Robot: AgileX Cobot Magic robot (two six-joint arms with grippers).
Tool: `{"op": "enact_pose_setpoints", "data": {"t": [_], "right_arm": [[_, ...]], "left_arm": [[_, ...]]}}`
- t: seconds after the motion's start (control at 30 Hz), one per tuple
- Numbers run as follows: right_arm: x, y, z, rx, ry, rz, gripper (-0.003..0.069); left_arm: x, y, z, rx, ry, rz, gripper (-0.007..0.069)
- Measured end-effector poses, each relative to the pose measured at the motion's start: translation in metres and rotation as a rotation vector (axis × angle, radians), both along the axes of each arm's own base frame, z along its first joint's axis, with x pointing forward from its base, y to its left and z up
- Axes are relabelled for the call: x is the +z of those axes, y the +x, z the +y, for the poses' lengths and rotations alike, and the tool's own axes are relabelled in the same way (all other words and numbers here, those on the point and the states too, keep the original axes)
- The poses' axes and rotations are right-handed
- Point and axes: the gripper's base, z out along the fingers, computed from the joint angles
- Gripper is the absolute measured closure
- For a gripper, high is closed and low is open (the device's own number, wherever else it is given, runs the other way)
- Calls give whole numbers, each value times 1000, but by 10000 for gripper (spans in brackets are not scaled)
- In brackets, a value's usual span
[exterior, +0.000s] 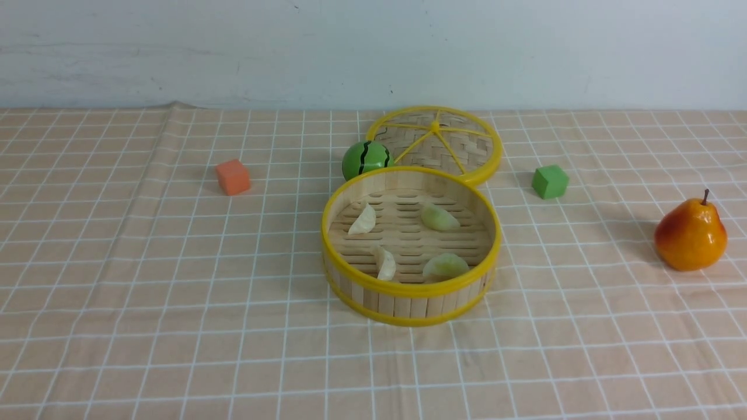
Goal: Put the dumplings into the steamer on the table with the brown tablecloth.
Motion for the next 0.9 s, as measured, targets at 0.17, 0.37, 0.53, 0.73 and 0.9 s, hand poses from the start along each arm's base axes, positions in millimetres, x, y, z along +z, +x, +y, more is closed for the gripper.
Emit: {"op": "enact_pose_setpoints", "data": {"t": [0.17,0.37,0.53,0.73,0.9], "right_arm": [[0,0,0,0,0,0,555],[0,0,0,0,0,0,550],[0,0,0,0,1,0,543],[0,0,0,0,1,0,533],[0,0,0,0,1,0,528]], "left_arm": [[0,0,0,0,0,0,638],[0,0,0,0,0,0,638],[0,0,0,0,0,0,638],[0,0,0,0,0,0,638],[0,0,0,0,0,0,638]]}}
